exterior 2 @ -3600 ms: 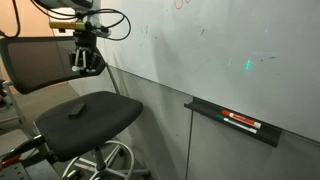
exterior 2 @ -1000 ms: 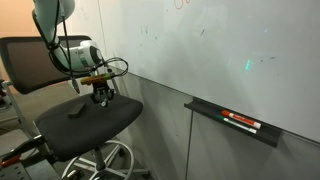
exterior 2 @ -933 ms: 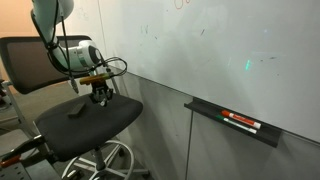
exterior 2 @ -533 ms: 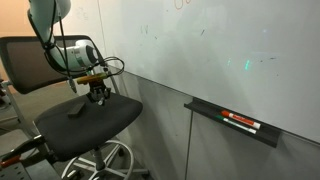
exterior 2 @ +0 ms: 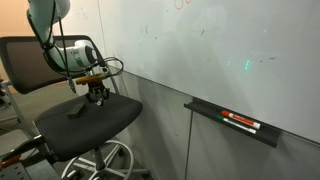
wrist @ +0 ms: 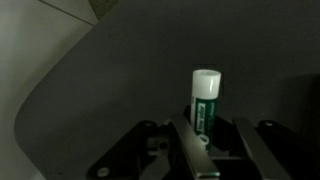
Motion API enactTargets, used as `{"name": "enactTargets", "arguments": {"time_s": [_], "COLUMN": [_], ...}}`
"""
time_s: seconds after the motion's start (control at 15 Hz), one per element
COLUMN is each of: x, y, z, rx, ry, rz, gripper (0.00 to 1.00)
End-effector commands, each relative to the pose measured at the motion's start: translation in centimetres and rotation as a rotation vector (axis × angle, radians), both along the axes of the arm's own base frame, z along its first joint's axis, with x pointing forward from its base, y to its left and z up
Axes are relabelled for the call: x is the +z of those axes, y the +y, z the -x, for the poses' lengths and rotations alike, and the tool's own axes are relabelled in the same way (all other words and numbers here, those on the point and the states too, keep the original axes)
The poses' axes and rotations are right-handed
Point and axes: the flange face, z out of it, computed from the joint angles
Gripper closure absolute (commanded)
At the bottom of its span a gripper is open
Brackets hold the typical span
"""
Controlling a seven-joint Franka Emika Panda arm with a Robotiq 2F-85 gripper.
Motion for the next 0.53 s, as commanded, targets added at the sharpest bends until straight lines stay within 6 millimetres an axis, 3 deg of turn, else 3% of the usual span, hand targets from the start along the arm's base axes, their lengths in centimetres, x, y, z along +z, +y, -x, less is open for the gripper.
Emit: {"name": "enactTargets", "arguments": {"time_s": [0.0,0.13,0.2,0.33,0.47], "x": [-0.07,-0.24,-0.44,-0.47,-0.47], "y": [0.58,0.81,0.75,0.92,0.93], "z": [0.62,0.88,0.74,0.90,0.91], "rx": [-0.010,-0.014,-0.008,-0.010,-0.011], "ry": [0.035,0.044,0.026,0.031,0.032], "rz": [-0.023,-0.020,-0.012,-0.014,-0.014], "gripper": [0.66,0.58,0.76,0.60,0.58]}}
